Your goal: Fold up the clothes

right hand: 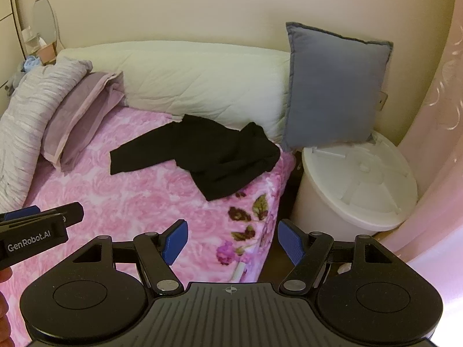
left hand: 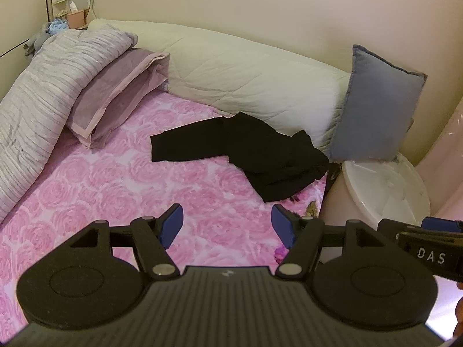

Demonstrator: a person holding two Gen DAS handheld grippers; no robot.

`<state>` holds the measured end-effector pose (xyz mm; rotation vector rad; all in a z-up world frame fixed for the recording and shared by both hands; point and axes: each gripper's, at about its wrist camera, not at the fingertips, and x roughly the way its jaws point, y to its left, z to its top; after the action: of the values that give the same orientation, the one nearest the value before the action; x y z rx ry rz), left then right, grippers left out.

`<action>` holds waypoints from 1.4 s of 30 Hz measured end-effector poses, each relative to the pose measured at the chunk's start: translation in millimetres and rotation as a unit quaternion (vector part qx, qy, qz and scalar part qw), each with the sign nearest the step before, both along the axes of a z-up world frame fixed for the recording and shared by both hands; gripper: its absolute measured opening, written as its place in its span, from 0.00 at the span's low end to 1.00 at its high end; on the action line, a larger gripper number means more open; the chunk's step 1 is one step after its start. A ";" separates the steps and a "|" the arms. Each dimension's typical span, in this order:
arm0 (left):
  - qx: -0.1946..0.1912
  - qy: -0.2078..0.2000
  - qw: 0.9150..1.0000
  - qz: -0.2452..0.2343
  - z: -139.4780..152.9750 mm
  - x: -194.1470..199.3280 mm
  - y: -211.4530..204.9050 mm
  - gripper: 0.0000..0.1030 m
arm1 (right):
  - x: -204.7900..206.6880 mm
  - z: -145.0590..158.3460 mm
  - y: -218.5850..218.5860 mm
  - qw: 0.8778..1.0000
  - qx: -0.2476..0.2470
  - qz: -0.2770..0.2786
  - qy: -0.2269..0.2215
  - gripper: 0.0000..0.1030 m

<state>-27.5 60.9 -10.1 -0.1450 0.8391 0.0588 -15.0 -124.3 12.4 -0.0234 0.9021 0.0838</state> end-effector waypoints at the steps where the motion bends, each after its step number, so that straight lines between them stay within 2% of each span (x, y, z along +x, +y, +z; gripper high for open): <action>1: 0.000 0.001 1.000 0.001 -0.4 0.6 0.9 0.62 | 1.3 -0.7 0.6 1.000 -0.001 0.000 0.001 0.70; 16: -0.004 0.017 1.000 0.007 -8.6 17.9 4.3 0.62 | 21.2 -8.3 -3.1 1.000 -0.005 0.002 0.016 0.70; 21: -0.003 0.034 0.999 0.008 -19.0 29.3 3.6 0.62 | 32.2 -15.3 -17.8 1.000 0.010 -0.013 0.021 0.70; 25: -0.005 0.050 0.999 0.004 -30.3 43.7 1.3 0.62 | 45.1 -24.3 -37.9 0.998 0.042 -0.025 0.044 0.70; 31: -0.011 0.083 0.997 0.000 -56.4 73.4 -7.5 0.62 | 67.8 -48.6 -72.9 0.993 0.086 -0.042 0.073 0.70; 39: -0.024 0.131 0.991 -0.001 -108.1 137.7 -27.8 0.62 | 135.2 -100.6 -107.7 0.989 0.085 -0.053 0.109 0.69; 40: -0.021 0.134 0.990 -0.043 -116.0 148.3 -31.3 0.62 | 145.7 -108.7 -111.3 0.988 0.084 -0.054 0.115 0.69; 42: -0.032 0.149 0.987 -0.046 -130.6 169.0 -36.8 0.62 | 166.8 -124.9 -118.5 0.987 0.082 -0.058 0.127 0.69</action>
<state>141.5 24.1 -140.7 -0.1602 1.1456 -0.0355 151.8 -242.8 -112.5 0.1957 1.1463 0.0535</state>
